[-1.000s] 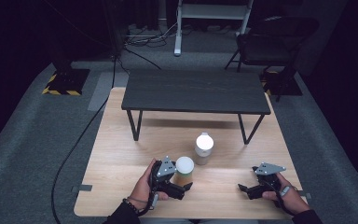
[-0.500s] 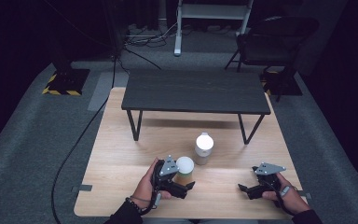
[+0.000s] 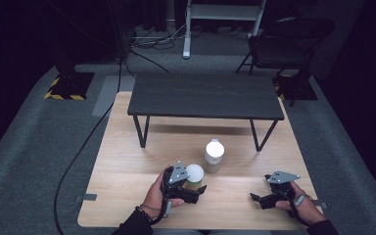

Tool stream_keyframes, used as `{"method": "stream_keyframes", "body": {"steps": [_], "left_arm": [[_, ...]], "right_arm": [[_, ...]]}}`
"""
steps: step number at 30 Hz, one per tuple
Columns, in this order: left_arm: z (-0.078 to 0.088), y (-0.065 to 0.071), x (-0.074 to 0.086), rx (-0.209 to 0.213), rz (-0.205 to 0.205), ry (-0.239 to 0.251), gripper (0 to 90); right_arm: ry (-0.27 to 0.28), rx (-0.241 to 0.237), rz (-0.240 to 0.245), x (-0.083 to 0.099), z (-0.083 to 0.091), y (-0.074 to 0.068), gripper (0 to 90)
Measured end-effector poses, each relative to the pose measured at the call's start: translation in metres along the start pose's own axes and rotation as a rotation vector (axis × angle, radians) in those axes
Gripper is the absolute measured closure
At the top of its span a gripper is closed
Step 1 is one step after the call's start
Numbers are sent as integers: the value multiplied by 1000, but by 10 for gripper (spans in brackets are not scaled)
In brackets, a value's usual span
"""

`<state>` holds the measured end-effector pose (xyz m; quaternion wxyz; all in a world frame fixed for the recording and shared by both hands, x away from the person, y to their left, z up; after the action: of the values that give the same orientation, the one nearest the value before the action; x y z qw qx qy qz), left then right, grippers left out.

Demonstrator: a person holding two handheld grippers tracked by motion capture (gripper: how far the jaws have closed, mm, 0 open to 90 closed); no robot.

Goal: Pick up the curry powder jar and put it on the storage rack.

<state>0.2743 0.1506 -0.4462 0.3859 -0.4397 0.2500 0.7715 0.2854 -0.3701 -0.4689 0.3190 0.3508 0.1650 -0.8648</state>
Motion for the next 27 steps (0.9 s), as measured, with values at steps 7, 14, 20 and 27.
{"method": "stream_keyframes", "body": {"steps": [7, 14, 20, 27], "left_arm": [[-1, 1, 5, -17, -36, 23, 317], [-1, 7, 7, -44, -48, 36, 331], [1, 10, 5, -75, -21, 44, 350], [1, 12, 3, -93, -17, 42, 352]], "right_arm": [[0, 0, 0, 0, 0, 0, 0], [1, 1, 1, 0, 0, 0, 0], [1, 2, 2, 0, 0, 0, 1], [1, 3, 2, 0, 0, -1, 1]]}}
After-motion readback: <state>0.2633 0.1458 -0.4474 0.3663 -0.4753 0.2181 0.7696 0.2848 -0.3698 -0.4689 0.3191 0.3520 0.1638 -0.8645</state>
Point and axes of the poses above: each handheld gripper's, and its own axes: z roughly backward along the jaws, x roughly out of its underside, y roughly to its right, the point moved 3 cm from there along -z, roughly forward along the jaws, and after that the axes turned 6 degrees about -z, right-handed, at the moved point
